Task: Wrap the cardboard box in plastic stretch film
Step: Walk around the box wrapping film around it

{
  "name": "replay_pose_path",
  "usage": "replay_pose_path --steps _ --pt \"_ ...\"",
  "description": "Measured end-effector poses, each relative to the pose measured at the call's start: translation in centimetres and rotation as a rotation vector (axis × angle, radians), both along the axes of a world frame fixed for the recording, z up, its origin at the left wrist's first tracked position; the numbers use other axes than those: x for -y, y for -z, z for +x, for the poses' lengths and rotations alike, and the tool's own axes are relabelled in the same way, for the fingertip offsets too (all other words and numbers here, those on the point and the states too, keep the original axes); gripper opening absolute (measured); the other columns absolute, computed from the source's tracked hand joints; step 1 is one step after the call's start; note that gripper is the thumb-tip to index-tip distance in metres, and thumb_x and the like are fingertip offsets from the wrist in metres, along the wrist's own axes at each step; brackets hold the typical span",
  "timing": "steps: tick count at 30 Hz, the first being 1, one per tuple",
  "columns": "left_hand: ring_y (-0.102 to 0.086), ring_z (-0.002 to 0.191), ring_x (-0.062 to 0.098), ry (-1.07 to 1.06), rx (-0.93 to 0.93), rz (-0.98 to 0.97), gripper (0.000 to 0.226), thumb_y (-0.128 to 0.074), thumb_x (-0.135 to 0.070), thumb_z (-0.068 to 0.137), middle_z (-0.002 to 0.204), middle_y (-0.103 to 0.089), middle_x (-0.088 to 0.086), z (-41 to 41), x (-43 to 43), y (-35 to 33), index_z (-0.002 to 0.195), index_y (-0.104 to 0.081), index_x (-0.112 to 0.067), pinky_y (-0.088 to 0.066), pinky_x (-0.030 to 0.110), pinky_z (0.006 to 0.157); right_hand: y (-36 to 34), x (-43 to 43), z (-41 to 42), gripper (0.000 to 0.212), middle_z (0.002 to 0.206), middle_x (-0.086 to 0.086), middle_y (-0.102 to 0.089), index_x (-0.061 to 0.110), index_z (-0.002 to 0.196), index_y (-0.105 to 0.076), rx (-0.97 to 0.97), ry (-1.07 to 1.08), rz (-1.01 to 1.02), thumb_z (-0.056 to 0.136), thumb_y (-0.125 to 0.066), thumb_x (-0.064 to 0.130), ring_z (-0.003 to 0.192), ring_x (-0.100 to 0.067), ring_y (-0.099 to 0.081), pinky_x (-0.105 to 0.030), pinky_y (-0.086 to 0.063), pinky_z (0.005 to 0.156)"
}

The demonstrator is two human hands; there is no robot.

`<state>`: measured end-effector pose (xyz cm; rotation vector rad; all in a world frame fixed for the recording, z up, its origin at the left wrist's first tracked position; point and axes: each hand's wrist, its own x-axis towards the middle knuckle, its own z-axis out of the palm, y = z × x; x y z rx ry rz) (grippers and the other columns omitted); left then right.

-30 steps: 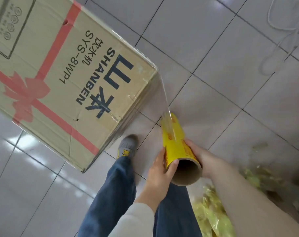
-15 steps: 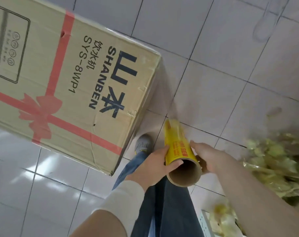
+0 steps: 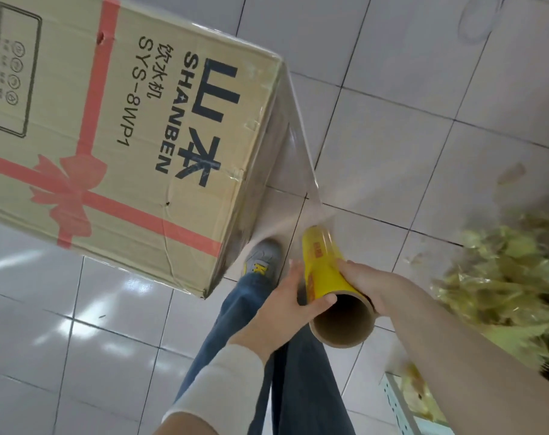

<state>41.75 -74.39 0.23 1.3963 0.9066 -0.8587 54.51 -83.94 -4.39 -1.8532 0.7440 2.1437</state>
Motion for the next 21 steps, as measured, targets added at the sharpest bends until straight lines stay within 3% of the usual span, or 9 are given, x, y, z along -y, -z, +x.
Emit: replay_pose_path --steps 3,7,9,11,15,17,19,21 --pt "-0.050 0.118 0.015 0.173 0.017 0.008 0.077 -0.058 -0.053 0.082 0.131 -0.051 -0.004 0.1 -0.6 0.5 0.144 -0.019 -0.030 -0.041 0.031 0.102 1.2 0.5 -1.2 0.071 0.118 -0.018 -0.061 0.025 0.130 -0.048 -0.013 0.026 -0.010 0.075 -0.049 0.069 0.104 -0.038 -0.061 -0.053 -0.050 0.093" --pt "-0.048 0.120 0.015 0.211 0.034 0.086 0.069 -0.055 -0.053 0.083 0.136 -0.048 -0.004 -0.9 -1.6 1.2 0.141 -0.029 -0.027 -0.040 0.030 0.102 0.4 1.0 -2.0 0.047 0.106 -0.017 -0.060 0.016 0.118 -0.047 0.017 0.178 -0.016 0.096 -0.034 0.055 0.097 -0.033 -0.061 -0.049 -0.051 0.093" --pt "-0.051 0.112 0.008 0.137 0.025 0.086 0.063 -0.056 -0.049 0.084 0.124 -0.053 -0.012 -2.1 -1.4 1.1 0.138 -0.033 -0.027 -0.042 0.022 0.096 0.9 2.2 -3.0 0.048 0.115 -0.015 -0.056 0.018 0.136 -0.037 0.044 0.277 0.012 0.099 -0.037 0.048 0.101 -0.032 -0.057 -0.047 -0.050 0.092" --pt "-0.052 0.097 -0.003 0.017 0.016 0.092 0.047 -0.057 -0.041 0.086 0.103 -0.052 -0.027 -3.6 -0.4 0.8 0.128 -0.039 -0.029 -0.040 0.005 0.081 0.8 2.5 -4.0 0.067 0.133 -0.012 -0.050 0.027 0.150 -0.021 0.043 0.433 0.033 0.094 -0.047 0.050 0.111 -0.032 -0.055 -0.044 -0.050 0.090" --pt "-0.047 0.076 -0.017 -0.028 0.014 0.149 0.029 -0.054 -0.034 0.089 0.087 -0.044 -0.035 -6.4 0.5 0.3 0.115 -0.040 -0.033 -0.037 -0.006 0.068 0.9 1.5 -7.1 0.059 0.115 -0.015 -0.064 0.020 0.132 -0.047 0.012 0.638 0.017 0.086 -0.056 0.056 0.088 -0.030 -0.063 -0.036 -0.052 0.068" --pt "-0.049 0.084 -0.015 0.057 0.037 0.151 0.034 -0.056 -0.041 0.086 0.092 -0.045 -0.033 -7.2 -0.5 0.6 0.115 -0.040 -0.036 -0.041 0.000 0.080 1.4 1.1 -8.4 0.059 0.110 -0.016 -0.065 0.017 0.129 -0.050 0.050 0.647 -0.005 0.084 -0.058 0.056 0.085 -0.030 -0.064 -0.036 -0.051 0.066" --pt "-0.049 0.111 -0.005 0.101 0.048 0.091 0.060 -0.060 -0.057 0.076 0.116 -0.047 -0.024 -7.9 -1.8 1.3 0.126 -0.033 -0.039 -0.042 0.019 0.100 1.7 0.7 -9.5 0.061 0.110 -0.016 -0.065 0.015 0.129 -0.050 0.052 0.594 -0.009 0.084 -0.059 0.056 0.088 -0.031 -0.065 -0.036 -0.053 0.071" --pt "-0.041 0.125 0.002 0.146 0.068 0.003 0.086 -0.060 -0.063 0.071 0.134 -0.038 -0.019 -8.1 -3.1 1.7 0.141 -0.017 -0.037 -0.039 0.025 0.103 1.8 0.1 -10.8 0.059 0.115 -0.012 -0.061 0.016 0.132 -0.045 0.027 0.510 0.005 0.088 -0.053 0.055 0.099 -0.031 -0.063 -0.039 -0.053 0.084"
